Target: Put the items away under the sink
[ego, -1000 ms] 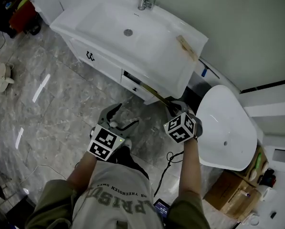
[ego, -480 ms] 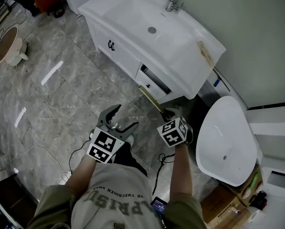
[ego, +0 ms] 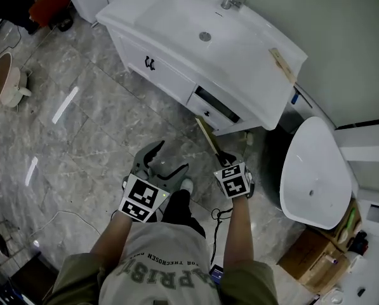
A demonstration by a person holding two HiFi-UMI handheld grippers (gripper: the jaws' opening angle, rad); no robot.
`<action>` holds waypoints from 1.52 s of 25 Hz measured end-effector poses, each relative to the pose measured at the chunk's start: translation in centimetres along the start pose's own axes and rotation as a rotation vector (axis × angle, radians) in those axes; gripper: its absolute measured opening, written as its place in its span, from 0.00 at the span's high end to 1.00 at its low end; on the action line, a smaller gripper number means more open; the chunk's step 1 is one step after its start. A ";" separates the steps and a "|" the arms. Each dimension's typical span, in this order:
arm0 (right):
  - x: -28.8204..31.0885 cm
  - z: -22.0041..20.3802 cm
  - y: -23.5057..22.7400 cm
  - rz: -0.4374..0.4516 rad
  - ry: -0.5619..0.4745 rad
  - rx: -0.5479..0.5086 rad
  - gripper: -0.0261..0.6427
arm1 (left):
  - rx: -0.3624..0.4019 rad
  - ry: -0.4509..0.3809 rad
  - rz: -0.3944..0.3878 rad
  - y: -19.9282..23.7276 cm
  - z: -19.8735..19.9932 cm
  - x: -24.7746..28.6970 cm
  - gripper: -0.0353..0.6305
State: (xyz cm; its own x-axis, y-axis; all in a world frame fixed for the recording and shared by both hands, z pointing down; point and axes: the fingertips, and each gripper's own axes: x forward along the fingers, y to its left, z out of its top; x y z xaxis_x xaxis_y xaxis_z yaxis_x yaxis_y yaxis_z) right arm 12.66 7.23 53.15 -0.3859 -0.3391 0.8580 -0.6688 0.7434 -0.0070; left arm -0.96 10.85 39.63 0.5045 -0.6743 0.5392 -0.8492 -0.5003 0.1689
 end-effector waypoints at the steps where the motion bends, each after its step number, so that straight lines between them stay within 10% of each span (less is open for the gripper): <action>1: 0.5 0.1 0.3 -0.012 0.008 0.033 0.86 | 0.000 0.005 -0.017 1.0 -0.1 0.0 0.43; 19: 12.0 -2.3 -0.4 -0.165 0.121 0.281 0.86 | 0.098 0.038 -0.265 7.5 -2.9 6.1 0.43; 38: 25.5 -3.4 -14.2 -0.301 0.109 0.335 0.86 | 0.094 0.024 -0.250 9.7 -6.9 20.2 0.43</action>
State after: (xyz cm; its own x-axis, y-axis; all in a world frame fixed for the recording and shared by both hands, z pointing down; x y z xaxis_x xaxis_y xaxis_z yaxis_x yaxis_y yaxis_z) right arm 14.44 -10.03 76.90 -0.0861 -0.4350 0.8963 -0.9161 0.3882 0.1004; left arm -0.04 -3.89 57.81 0.6917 -0.5110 0.5104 -0.6802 -0.6984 0.2227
